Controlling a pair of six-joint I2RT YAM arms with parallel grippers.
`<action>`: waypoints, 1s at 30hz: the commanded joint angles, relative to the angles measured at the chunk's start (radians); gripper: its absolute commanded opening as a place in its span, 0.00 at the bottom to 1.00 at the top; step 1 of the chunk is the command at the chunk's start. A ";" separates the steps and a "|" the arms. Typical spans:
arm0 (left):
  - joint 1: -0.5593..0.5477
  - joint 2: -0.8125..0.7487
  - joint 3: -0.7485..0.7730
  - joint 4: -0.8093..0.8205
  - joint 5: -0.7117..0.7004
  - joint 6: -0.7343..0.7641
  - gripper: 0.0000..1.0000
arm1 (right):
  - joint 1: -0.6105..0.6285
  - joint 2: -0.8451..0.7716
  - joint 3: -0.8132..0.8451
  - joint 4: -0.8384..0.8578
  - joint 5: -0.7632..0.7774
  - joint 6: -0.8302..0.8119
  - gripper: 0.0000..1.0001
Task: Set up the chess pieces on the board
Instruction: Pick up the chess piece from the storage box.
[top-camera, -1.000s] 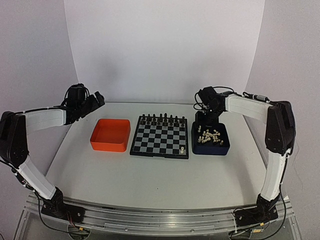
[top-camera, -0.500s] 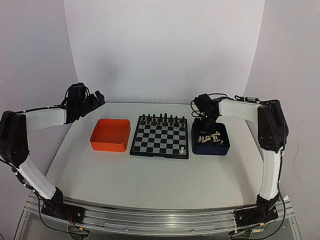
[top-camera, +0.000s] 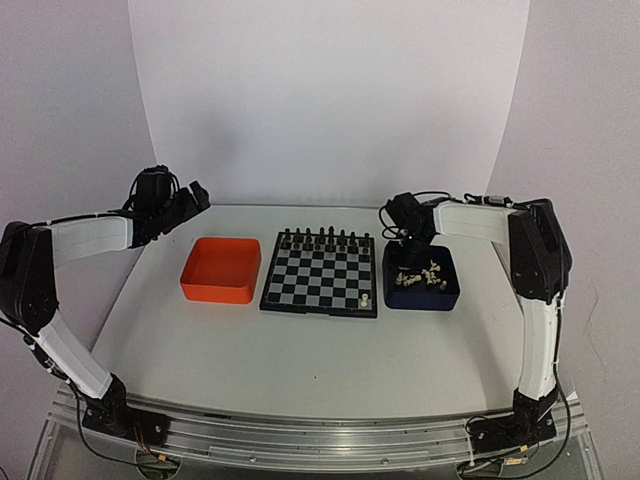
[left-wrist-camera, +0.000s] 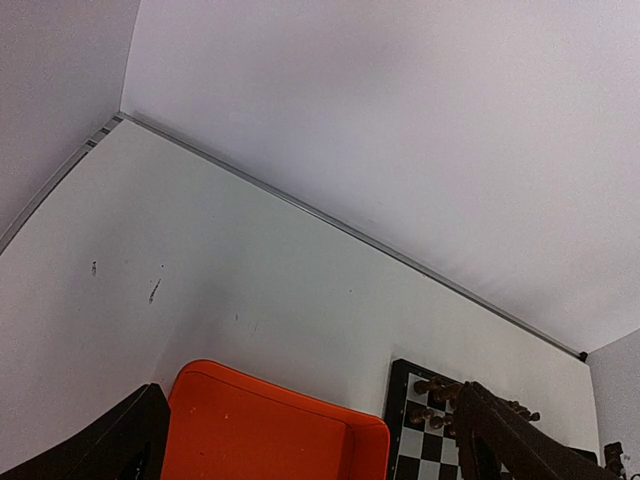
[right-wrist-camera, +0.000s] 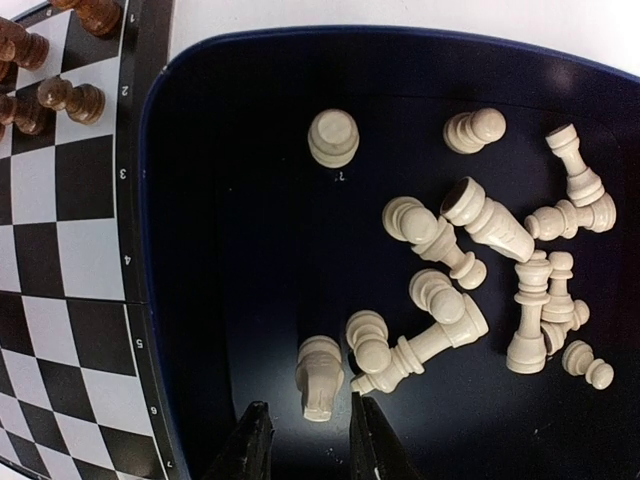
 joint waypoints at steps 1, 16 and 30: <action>0.003 -0.006 0.039 0.008 0.005 0.016 1.00 | 0.001 0.021 0.035 -0.004 0.012 -0.003 0.24; 0.004 -0.019 0.029 0.004 -0.011 0.013 1.00 | 0.001 0.034 0.042 -0.004 0.020 -0.003 0.03; 0.003 -0.045 -0.010 0.033 -0.007 0.008 1.00 | 0.003 -0.108 0.035 0.013 -0.009 -0.065 0.00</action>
